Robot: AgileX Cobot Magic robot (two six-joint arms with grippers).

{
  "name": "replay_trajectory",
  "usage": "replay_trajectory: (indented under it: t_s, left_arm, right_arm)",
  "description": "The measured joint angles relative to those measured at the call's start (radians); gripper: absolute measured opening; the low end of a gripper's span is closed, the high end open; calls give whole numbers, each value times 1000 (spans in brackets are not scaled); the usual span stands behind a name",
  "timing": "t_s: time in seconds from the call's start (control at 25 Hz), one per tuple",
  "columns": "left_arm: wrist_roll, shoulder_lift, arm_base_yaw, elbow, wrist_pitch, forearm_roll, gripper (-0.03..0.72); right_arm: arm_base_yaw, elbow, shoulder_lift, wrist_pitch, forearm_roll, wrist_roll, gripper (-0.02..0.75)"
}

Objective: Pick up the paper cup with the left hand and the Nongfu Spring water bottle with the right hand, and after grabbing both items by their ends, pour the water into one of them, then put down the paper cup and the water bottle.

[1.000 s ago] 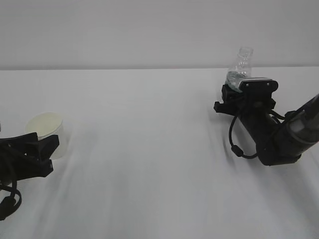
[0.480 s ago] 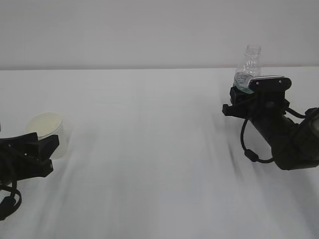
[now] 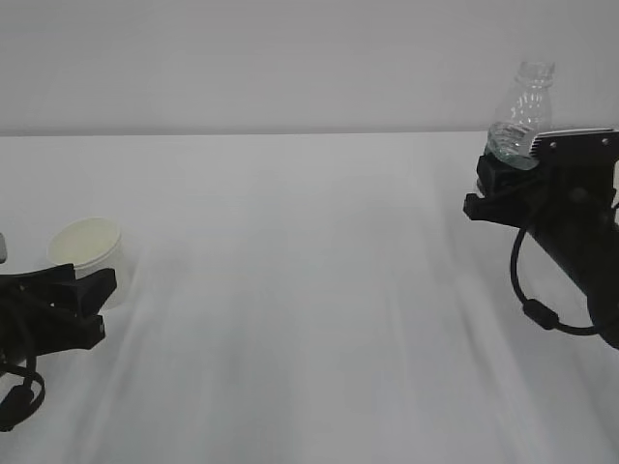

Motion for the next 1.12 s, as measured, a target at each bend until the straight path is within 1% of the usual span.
replay_trajectory:
  t_s: [0.28, 0.52, 0.64, 0.68, 0.72, 0.88, 0.92, 1.0, 1.12]
  left_arm:
    - [0, 2, 0, 0, 0, 0, 367]
    - [0, 2, 0, 0, 0, 0, 340]
    - [0, 4, 0, 0, 0, -27, 351]
    - [2, 6, 0, 0, 0, -37, 369]
    - [7, 6, 0, 0, 0, -43, 405]
    - [13, 6, 0, 0, 0, -49, 616]
    - [14, 6, 0, 0, 0, -51, 647]
    - [28, 10, 0, 2, 0, -61, 675]
    - [47, 20, 0, 18, -4, -97, 688]
  right_arm:
    - [0, 127, -149, 0, -37, 0, 365]
    - [0, 221, -226, 0, -72, 0, 365]
    - [0, 259, -257, 0, -98, 6, 365]
    - [0, 272, -268, 0, -105, 11, 365]
    - [0, 282, -278, 0, -115, 12, 365]
    - [0, 312, -316, 0, -135, 39, 365]
    - [0, 314, -323, 0, -137, 41, 365]
    - [0, 315, -330, 2, -141, 43, 365]
    - [0, 315, -329, 2, -150, 46, 365]
